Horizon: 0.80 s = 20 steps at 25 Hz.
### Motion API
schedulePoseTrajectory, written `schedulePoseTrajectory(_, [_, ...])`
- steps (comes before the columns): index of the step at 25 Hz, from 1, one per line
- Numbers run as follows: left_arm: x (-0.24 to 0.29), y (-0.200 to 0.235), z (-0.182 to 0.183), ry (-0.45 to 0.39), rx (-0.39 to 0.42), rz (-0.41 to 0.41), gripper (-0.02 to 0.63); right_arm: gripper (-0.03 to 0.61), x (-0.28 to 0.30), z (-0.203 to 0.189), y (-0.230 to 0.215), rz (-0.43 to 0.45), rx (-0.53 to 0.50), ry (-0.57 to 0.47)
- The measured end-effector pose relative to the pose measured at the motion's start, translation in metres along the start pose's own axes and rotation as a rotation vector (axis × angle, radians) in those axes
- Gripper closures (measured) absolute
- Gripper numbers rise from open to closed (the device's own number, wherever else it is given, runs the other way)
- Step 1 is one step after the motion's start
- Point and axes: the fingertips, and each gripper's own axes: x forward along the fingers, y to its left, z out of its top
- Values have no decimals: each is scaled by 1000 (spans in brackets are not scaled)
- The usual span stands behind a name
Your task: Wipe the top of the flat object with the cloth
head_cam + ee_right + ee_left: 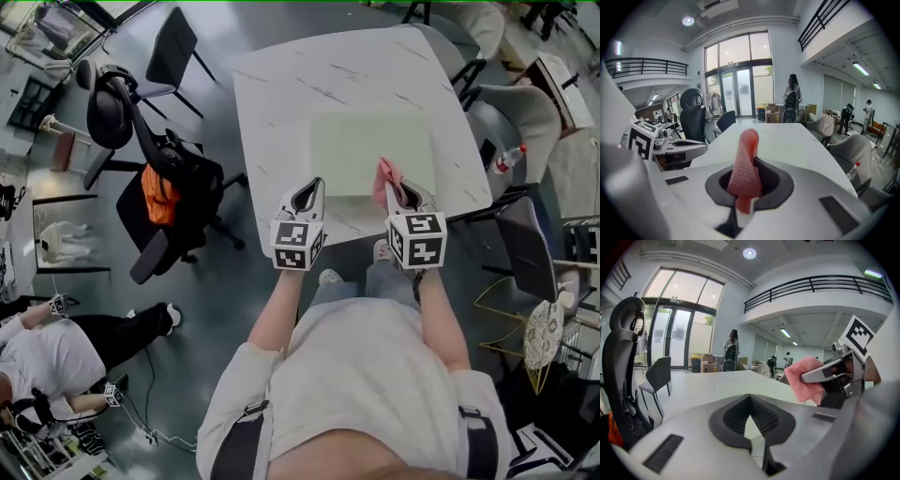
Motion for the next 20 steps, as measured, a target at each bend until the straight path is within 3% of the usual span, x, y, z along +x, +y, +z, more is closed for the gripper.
schedulePoseTrajectory(6, [-4, -22, 33, -62, -2, -51, 601, 552, -40, 13, -28, -43, 41, -86])
schedulePoseTrajectory(20, [-34, -70, 102, -189, 92, -134, 601, 551, -126, 43, -66, -125, 80, -268])
